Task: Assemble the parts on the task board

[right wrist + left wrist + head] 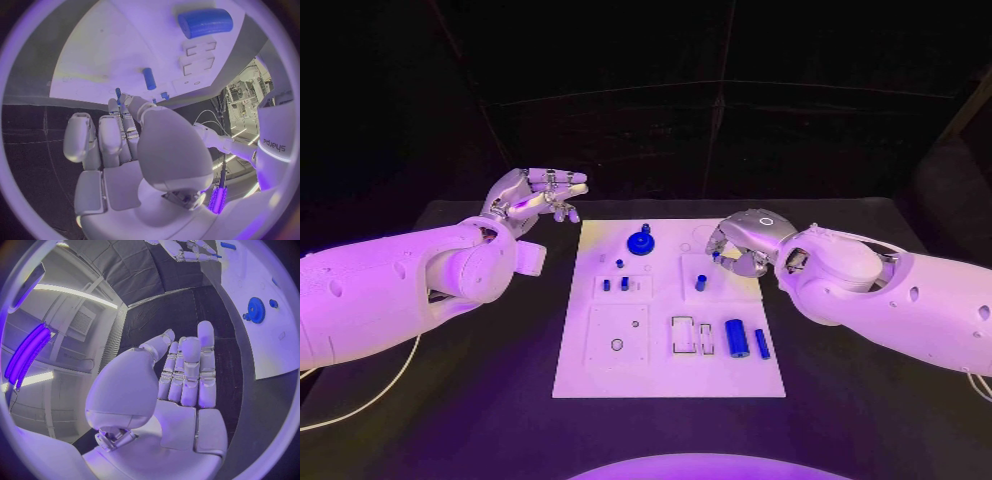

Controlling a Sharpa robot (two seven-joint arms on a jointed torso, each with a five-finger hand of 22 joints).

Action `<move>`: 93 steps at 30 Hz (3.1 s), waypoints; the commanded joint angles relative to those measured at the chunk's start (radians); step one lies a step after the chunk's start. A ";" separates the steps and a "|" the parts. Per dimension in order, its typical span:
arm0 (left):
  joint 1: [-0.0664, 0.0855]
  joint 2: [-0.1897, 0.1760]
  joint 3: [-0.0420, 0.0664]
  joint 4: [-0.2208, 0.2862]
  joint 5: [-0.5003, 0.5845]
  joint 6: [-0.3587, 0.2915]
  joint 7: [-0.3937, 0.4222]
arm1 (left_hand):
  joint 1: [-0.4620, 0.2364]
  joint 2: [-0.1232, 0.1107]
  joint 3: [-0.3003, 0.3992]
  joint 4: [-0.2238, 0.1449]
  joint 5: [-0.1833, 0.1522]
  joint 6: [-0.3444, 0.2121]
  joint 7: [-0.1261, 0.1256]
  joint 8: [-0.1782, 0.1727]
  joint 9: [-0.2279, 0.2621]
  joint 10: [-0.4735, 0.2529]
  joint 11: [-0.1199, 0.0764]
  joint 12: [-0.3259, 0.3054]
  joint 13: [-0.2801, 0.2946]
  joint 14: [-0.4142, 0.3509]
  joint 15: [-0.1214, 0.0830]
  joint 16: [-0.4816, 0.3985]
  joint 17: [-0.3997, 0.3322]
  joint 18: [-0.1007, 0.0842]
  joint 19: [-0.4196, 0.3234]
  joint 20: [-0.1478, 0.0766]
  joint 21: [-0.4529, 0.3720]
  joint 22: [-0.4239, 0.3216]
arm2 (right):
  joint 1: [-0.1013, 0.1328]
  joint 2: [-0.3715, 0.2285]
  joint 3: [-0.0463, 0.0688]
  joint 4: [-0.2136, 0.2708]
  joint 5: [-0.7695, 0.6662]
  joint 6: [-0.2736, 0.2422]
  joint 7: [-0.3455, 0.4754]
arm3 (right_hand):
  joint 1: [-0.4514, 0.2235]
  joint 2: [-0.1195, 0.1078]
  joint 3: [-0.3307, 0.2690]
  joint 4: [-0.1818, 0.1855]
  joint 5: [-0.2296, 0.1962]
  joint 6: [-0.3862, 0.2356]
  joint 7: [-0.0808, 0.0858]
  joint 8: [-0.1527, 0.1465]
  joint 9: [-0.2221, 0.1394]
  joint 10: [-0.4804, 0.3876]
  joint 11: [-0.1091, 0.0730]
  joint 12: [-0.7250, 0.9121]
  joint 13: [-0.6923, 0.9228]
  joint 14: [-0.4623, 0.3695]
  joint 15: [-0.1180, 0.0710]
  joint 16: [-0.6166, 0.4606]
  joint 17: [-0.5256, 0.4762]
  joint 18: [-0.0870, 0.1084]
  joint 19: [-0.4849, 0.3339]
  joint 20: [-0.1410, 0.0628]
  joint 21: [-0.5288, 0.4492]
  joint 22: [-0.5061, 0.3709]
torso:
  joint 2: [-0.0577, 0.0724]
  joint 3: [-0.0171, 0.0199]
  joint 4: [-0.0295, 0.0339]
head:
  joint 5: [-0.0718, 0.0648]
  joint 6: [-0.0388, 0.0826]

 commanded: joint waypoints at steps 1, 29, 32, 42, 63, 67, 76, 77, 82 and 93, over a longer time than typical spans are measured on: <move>0.001 0.000 0.001 0.000 0.003 0.013 0.001 | 0.000 0.006 -0.005 -0.003 0.006 -0.009 0.001 0.000 -0.001 -0.006 0.003 0.006 -0.001 -0.003 0.000 -0.005 -0.001 0.013 0.007 0.001 -0.004 -0.002 | 0.003 -0.010 0.008 0.049 0.028 -0.055 -0.006 | -0.006 -0.002 0.005 -0.004 0.005 0.006 0.000 0.004 0.002 0.006 -0.001 0.000 0.001 0.038 -0.006 0.005 -0.001 -0.012 0.008 -0.002 0.008 0.004 | 0.000 -0.0004 -0.0009 | 0.008 0.001; 0.001 0.035 0.001 -0.012 0.003 0.018 0.004 | 0.002 0.007 -0.005 -0.004 0.006 -0.010 0.002 -0.001 -0.002 -0.008 0.003 0.007 -0.002 -0.005 0.001 -0.007 -0.005 0.013 0.007 0.001 -0.006 -0.003 | -0.108 0.176 0.017 0.090 0.104 -0.090 0.096 | -0.007 -0.007 0.012 -0.012 0.006 0.002 0.004 0.000 0.000 0.002 0.002 -0.006 -0.001 0.037 -0.005 0.005 -0.007 -0.012 0.007 -0.002 0.011 0.006 | 0.001 -0.0013 0.0006 | 0.173 -0.033; 0.001 0.039 0.001 -0.013 0.003 0.019 0.004 | 0.001 0.007 -0.006 -0.004 0.006 -0.010 0.002 0.000 -0.002 -0.008 0.003 0.007 -0.002 -0.006 0.001 -0.008 -0.006 0.013 0.007 0.001 -0.006 -0.003 | -0.123 0.195 0.017 0.070 0.097 -0.081 0.103 | -0.007 -0.007 0.012 -0.013 0.006 0.001 0.004 -0.001 0.000 0.002 0.003 -0.006 -0.001 0.036 -0.005 0.006 -0.007 -0.012 0.007 -0.002 0.011 0.006 | 0.001 -0.0025 0.0026 | 0.176 -0.037; 0.001 0.045 0.001 -0.016 0.003 0.021 0.003 | 0.001 0.007 -0.007 -0.003 0.006 -0.011 0.002 0.000 -0.002 -0.009 0.004 0.008 -0.002 -0.006 0.001 -0.007 -0.005 0.013 0.007 0.001 -0.007 -0.003 | -0.141 0.225 0.017 0.019 0.089 -0.058 0.110 | -0.007 -0.007 0.013 -0.013 0.005 0.001 0.004 -0.001 0.000 0.002 0.003 -0.007 -0.001 0.036 -0.005 0.006 -0.007 -0.012 0.007 -0.002 0.012 0.006 | 0.001 -0.0023 -0.0011 | 0.184 -0.045; 0.001 0.051 0.001 -0.021 0.003 0.023 0.001 | 0.001 0.007 -0.007 -0.003 0.006 -0.011 0.002 0.000 -0.002 -0.009 0.004 0.008 -0.002 -0.006 0.001 -0.007 -0.005 0.013 0.007 0.001 -0.007 -0.003 | -0.145 0.232 0.014 -0.009 0.088 -0.004 0.110 | -0.010 -0.006 0.014 -0.014 0.003 -0.001 0.006 -0.002 -0.001 0.000 0.004 -0.008 -0.002 0.036 -0.003 0.008 -0.006 -0.012 0.007 -0.001 0.013 0.008 | 0.000 -0.0026 -0.0004 | 0.181 -0.060; 0.001 0.051 0.001 -0.021 0.003 0.023 0.001 | 0.001 0.007 -0.007 -0.003 0.006 -0.011 0.002 0.000 -0.002 -0.009 0.004 0.008 -0.002 -0.006 0.001 -0.007 -0.005 0.013 0.007 0.001 -0.007 -0.003 | -0.146 0.233 0.014 -0.010 0.088 0.006 0.110 | -0.010 -0.006 0.014 -0.014 0.003 -0.001 0.006 -0.003 -0.001 0.000 0.004 -0.008 -0.002 0.036 -0.003 0.008 -0.006 -0.012 0.007 -0.001 0.013 0.008 | 0.000 -0.0023 0.0003 | 0.183 -0.062; 0.001 0.051 0.001 -0.022 0.003 0.025 0.000 | -0.001 0.007 -0.010 -0.002 0.005 -0.012 0.003 0.000 -0.002 -0.010 0.004 0.009 -0.002 -0.008 0.002 -0.009 -0.009 0.013 0.007 0.002 -0.009 -0.005 | -0.151 0.235 0.012 -0.011 0.088 0.020 0.112 | -0.012 -0.006 0.014 -0.014 0.003 -0.001 0.006 -0.003 -0.001 0.000 0.005 -0.009 -0.002 0.036 -0.003 0.008 -0.007 -0.012 0.007 -0.001 0.013 0.008 | 0.000 -0.0021 0.0007 | 0.187 -0.066; 0.001 0.051 0.001 -0.022 0.003 0.026 0.000 | -0.001 0.007 -0.010 -0.002 0.005 -0.012 0.003 0.000 -0.002 -0.010 0.004 0.009 -0.002 -0.008 0.002 -0.009 -0.009 0.013 0.007 0.002 -0.009 -0.005 | -0.152 0.235 0.012 -0.011 0.088 0.021 0.112 | -0.012 -0.006 0.014 -0.014 0.003 -0.001 0.006 -0.003 -0.001 0.000 0.005 -0.009 -0.002 0.036 -0.003 0.008 -0.007 -0.012 0.007 -0.001 0.013 0.008 | 0.000 -0.0021 0.0002 | 0.188 -0.066; 0.001 0.052 0.001 -0.023 0.003 0.027 0.000 | -0.001 0.007 -0.010 -0.002 0.005 -0.012 0.003 0.000 -0.002 -0.010 0.004 0.009 -0.002 -0.008 0.002 -0.009 -0.009 0.013 0.007 0.002 -0.009 -0.005 | -0.153 0.235 0.011 -0.011 0.088 0.027 0.113 | -0.012 -0.006 0.014 -0.014 0.003 -0.001 0.006 -0.003 -0.001 0.000 0.005 -0.009 -0.002 0.036 -0.003 0.008 -0.007 -0.012 0.007 -0.001 0.013 0.008 | 0.000 -0.0022 -0.0003 | 0.190 -0.068; 0.001 0.050 0.001 -0.022 0.003 0.027 -0.002 | -0.001 0.007 -0.010 -0.002 0.005 -0.012 0.003 0.000 -0.002 -0.010 0.004 0.009 -0.002 -0.008 0.002 -0.009 -0.009 0.013 0.007 0.002 -0.009 -0.005 | -0.154 0.230 0.011 -0.006 0.087 0.036 0.112 | -0.013 -0.006 0.014 -0.013 0.002 -0.001 0.006 -0.003 -0.001 0.000 0.005 -0.009 -0.001 0.036 -0.003 0.009 -0.006 -0.013 0.008 -0.001 0.014 0.010 | 0.001 -0.0021 0.0002 | 0.192 -0.077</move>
